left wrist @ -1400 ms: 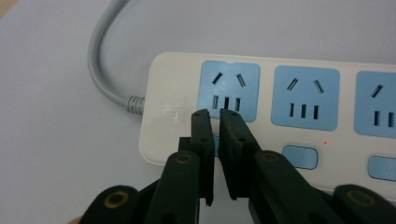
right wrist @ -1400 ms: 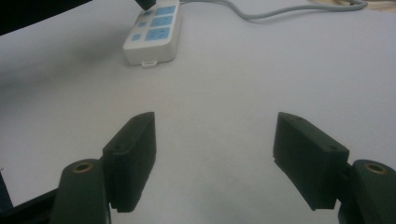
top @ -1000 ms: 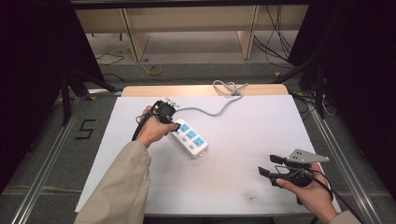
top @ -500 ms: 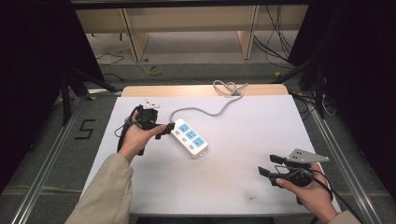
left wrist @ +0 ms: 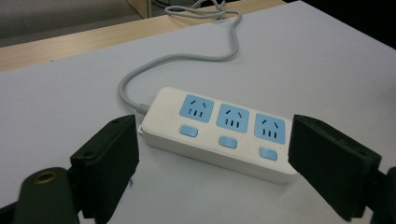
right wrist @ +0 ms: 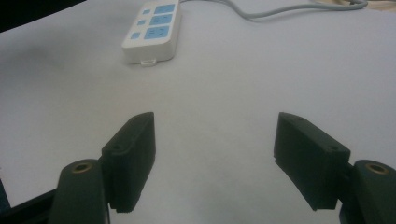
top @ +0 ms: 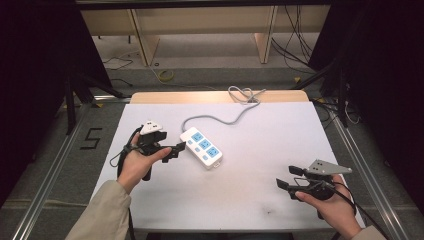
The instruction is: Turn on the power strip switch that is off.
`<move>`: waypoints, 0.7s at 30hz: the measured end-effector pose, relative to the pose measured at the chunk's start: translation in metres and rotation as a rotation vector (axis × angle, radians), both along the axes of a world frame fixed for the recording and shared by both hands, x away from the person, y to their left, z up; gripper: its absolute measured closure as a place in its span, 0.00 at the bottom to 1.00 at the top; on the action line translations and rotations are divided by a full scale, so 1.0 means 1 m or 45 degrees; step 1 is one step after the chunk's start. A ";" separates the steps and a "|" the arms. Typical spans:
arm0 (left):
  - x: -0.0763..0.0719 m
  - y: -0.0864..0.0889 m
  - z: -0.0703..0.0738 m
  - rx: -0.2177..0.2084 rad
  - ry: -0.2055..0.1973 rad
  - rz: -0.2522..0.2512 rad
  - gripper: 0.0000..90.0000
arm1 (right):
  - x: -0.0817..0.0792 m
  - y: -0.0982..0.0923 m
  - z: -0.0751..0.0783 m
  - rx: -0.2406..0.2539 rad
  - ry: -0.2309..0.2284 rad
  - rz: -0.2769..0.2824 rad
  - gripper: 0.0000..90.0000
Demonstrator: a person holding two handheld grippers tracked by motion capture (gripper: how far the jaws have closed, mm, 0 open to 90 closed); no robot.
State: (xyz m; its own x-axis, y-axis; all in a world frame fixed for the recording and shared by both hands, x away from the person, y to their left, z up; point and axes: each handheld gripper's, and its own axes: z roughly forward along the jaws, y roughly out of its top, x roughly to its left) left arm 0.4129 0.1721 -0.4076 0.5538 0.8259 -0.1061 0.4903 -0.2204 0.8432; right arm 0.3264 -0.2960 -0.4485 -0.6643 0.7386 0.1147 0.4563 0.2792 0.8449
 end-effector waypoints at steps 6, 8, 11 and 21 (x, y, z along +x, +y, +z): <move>-0.019 0.003 -0.009 0.110 -0.035 -0.022 0.18 | 0.000 0.000 0.000 0.000 -0.001 0.002 0.33; -0.025 0.004 -0.012 0.127 -0.040 -0.035 0.18 | 0.000 0.000 0.000 0.000 -0.001 0.002 0.33; -0.034 0.005 -0.016 0.146 -0.048 -0.051 0.18 | 0.000 0.001 0.000 -0.001 -0.004 0.003 0.33; -0.057 0.014 -0.024 0.166 -0.046 -0.068 0.18 | 0.000 0.001 0.000 -0.002 -0.006 0.005 0.33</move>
State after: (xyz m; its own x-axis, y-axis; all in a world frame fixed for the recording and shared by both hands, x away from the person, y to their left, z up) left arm 0.3561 0.1861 -0.4321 0.5988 0.8006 0.0214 0.4445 -0.3544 0.8227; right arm 0.3260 -0.2953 -0.4483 -0.6676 0.7363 0.1104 0.4512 0.2822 0.8466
